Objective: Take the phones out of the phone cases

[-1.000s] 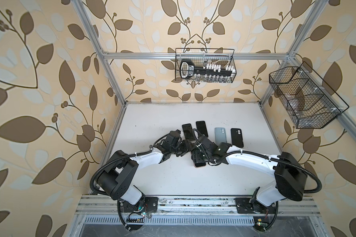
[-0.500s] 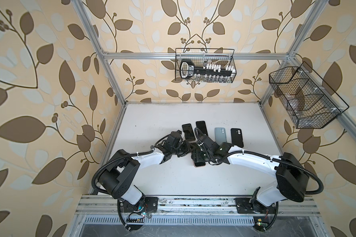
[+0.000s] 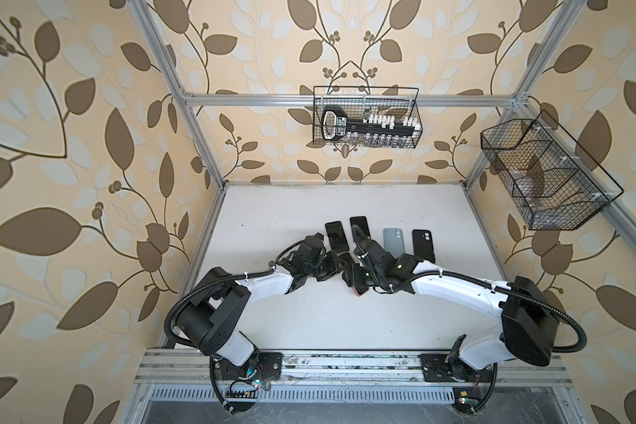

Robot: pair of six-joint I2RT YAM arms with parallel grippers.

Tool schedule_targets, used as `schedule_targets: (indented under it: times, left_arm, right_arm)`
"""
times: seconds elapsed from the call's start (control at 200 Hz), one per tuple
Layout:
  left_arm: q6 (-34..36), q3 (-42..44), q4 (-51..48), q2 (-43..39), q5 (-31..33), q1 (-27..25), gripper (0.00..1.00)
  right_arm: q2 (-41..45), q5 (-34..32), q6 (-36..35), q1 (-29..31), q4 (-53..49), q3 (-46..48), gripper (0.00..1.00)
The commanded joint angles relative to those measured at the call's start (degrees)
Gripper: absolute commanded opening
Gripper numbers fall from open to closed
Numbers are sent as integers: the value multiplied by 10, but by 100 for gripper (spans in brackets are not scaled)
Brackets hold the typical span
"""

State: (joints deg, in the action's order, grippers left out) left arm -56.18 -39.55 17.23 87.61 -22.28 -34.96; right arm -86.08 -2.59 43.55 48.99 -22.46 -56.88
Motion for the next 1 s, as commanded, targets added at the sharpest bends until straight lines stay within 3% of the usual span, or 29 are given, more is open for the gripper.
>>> schedule_targets:
  times: [0.0, 0.195, 0.475, 0.725, 0.995]
  left_arm:
    - [-6, -8, 28, -12, -4, -5, 4]
    - [-12, -12, 29, -21, 5, -5, 0]
    - [-51, -25, 66, -57, 28, -5, 0]
    - [-91, -41, 126, -128, 58, -5, 0]
    - [-122, -40, 167, -175, 75, -5, 0]
  right_arm:
    - [17, -12, -11, -1, -2, 6, 67]
    - [84, -22, -52, -10, -7, 21, 80]
    - [235, 56, -67, -83, 32, 113, 85]
    - [383, 181, 4, -187, 120, 227, 80]
    - [416, 253, 119, -186, 311, 312, 66]
